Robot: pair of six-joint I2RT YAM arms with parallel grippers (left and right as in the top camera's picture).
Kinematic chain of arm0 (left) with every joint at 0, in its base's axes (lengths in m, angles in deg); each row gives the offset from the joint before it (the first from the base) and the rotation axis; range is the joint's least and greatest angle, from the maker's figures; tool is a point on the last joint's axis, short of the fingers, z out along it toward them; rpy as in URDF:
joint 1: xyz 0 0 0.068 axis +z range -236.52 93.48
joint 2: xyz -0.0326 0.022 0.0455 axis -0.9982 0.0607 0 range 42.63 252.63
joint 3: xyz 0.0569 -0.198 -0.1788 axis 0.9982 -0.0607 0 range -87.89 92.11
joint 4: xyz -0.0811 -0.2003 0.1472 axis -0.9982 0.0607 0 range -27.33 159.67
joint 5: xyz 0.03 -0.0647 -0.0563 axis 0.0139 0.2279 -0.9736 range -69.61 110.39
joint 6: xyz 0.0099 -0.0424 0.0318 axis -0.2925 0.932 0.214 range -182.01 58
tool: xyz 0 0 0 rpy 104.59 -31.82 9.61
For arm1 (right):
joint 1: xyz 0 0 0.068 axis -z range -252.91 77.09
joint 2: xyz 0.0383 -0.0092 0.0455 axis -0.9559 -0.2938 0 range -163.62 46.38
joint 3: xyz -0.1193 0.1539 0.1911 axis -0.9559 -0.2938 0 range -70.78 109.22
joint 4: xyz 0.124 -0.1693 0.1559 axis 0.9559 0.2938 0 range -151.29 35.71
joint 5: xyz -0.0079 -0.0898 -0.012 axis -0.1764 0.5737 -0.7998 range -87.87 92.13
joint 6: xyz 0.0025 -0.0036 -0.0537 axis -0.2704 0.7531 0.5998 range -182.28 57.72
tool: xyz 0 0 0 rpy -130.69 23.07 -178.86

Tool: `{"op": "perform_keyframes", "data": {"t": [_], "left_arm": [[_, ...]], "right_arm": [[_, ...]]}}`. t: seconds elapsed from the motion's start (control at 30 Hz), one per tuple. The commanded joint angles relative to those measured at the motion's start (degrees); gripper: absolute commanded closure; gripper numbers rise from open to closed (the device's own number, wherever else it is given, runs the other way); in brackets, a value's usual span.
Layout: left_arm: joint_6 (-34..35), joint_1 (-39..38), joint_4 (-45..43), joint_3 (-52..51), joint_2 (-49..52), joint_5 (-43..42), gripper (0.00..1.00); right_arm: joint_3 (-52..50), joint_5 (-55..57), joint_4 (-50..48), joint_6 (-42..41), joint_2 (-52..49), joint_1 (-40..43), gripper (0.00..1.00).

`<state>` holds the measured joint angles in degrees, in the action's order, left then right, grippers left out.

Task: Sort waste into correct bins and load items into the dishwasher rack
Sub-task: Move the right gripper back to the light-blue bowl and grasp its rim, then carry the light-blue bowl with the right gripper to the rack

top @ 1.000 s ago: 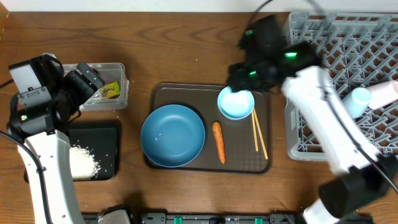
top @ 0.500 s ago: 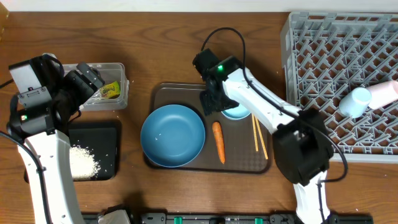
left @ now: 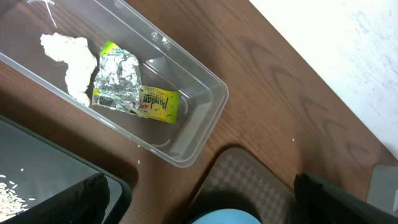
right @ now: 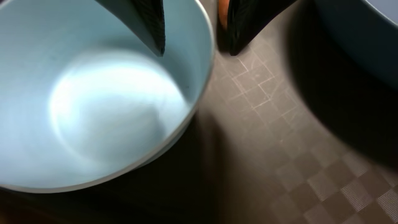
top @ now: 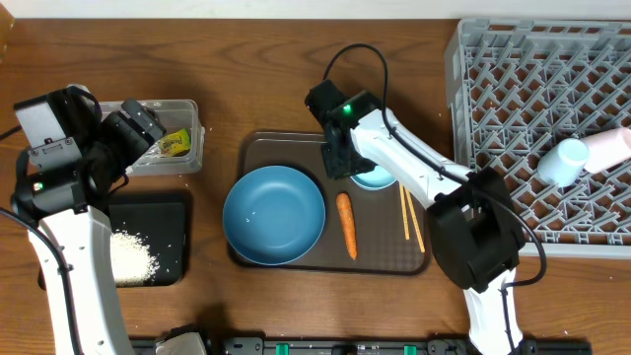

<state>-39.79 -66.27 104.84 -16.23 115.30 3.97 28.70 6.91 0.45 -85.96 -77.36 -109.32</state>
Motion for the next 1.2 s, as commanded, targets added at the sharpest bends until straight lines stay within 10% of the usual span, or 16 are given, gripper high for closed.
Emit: {"op": "perform_keyframes", "data": {"t": [0.0,0.37,0.83,1.17], "left_arm": [[-0.5,0.3,0.0,-0.2,0.3,-0.5,0.02],[-0.5,0.3,0.0,-0.2,0.3,-0.5,0.02],[-0.5,0.3,0.0,-0.2,0.3,-0.5,0.02],[-0.5,0.3,0.0,-0.2,0.3,-0.5,0.02]], "right_arm": [[-1.2,0.9,-0.4,-1.4,-1.3,-1.5,0.67],[-1.3,1.3,-0.5,-2.0,-1.2,-1.8,0.99],[11.8,3.4,9.3,-0.9,6.8,4.2,0.99],[18.1,-7.1,8.2,5.5,17.9,23.9,0.99]]}}
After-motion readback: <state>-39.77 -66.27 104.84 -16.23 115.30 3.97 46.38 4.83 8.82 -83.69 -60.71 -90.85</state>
